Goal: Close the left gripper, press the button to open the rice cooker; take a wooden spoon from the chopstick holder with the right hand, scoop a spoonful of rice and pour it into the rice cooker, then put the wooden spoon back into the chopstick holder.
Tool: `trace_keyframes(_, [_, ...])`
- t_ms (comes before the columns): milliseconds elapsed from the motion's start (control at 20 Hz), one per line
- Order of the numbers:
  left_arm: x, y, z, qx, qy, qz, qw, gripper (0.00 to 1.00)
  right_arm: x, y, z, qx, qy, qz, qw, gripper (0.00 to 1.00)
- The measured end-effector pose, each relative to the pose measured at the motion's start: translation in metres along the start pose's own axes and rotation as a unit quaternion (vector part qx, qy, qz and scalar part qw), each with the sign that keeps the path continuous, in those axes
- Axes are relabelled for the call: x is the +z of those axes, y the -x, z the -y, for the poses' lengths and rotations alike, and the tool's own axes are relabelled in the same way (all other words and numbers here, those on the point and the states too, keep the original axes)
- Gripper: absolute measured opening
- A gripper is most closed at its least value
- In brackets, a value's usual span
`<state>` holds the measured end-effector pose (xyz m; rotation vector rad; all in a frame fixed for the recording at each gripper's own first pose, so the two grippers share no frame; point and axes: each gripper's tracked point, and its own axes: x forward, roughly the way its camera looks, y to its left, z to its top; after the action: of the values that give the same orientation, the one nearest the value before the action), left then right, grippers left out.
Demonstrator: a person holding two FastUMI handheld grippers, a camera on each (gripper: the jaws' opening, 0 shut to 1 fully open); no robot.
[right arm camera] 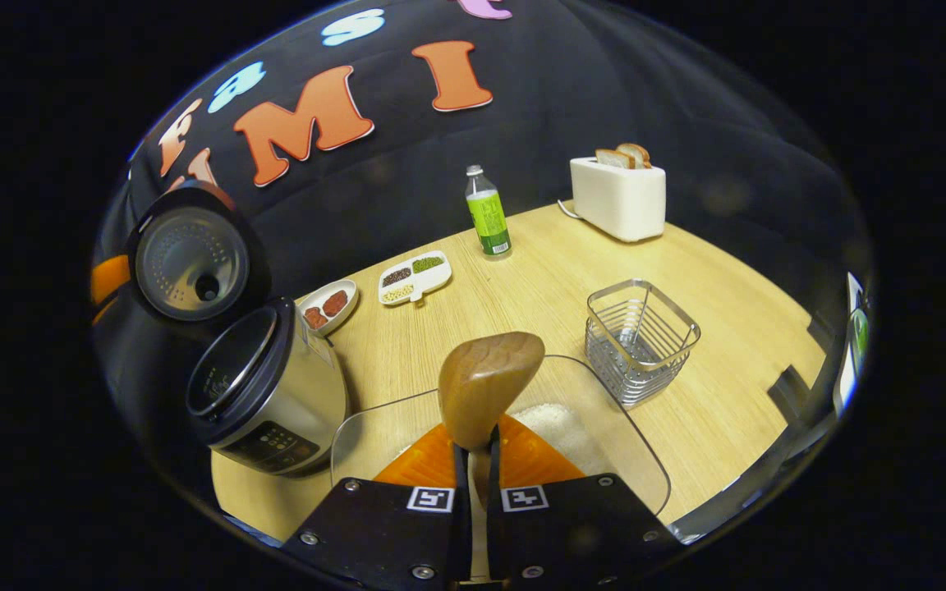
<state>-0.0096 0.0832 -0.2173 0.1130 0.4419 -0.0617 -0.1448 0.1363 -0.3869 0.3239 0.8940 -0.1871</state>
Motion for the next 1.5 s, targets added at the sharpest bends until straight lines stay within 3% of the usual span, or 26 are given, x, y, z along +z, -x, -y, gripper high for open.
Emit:
trace_keyframes(50, [0.001, 0.000, -0.002, 0.001, -0.001, 0.001, 1.000, 0.87, 0.001, -0.002, 0.001, 0.000, 0.000, -0.005, 1.000, 0.07])
trace_keyframes(400, [-0.004, 0.003, -0.008, 0.009, 0.001, -0.004, 1.000, 0.87, -0.002, -0.002, 0.000, 0.007, -0.020, -0.019, 1.000, 0.07])
trace_keyframes(850, [-0.013, 0.007, -0.019, 0.014, -0.005, -0.014, 1.000, 0.87, -0.012, -0.003, -0.024, 0.071, -0.084, -0.059, 0.992, 0.07])
trace_keyframes(900, [-0.013, 0.007, -0.020, 0.014, -0.004, -0.014, 1.000, 0.87, -0.012, -0.003, -0.026, 0.079, -0.096, -0.064, 0.990, 0.07])
trace_keyframes(950, [-0.013, 0.007, -0.021, 0.013, -0.003, -0.013, 1.000, 0.95, -0.013, -0.003, -0.027, 0.087, -0.108, -0.071, 0.988, 0.07])
trace_keyframes(1500, [-0.009, 0.003, -0.016, 0.011, 0.000, -0.011, 1.000, 0.95, -0.018, -0.012, -0.038, 0.171, -0.235, -0.129, 0.948, 0.07])
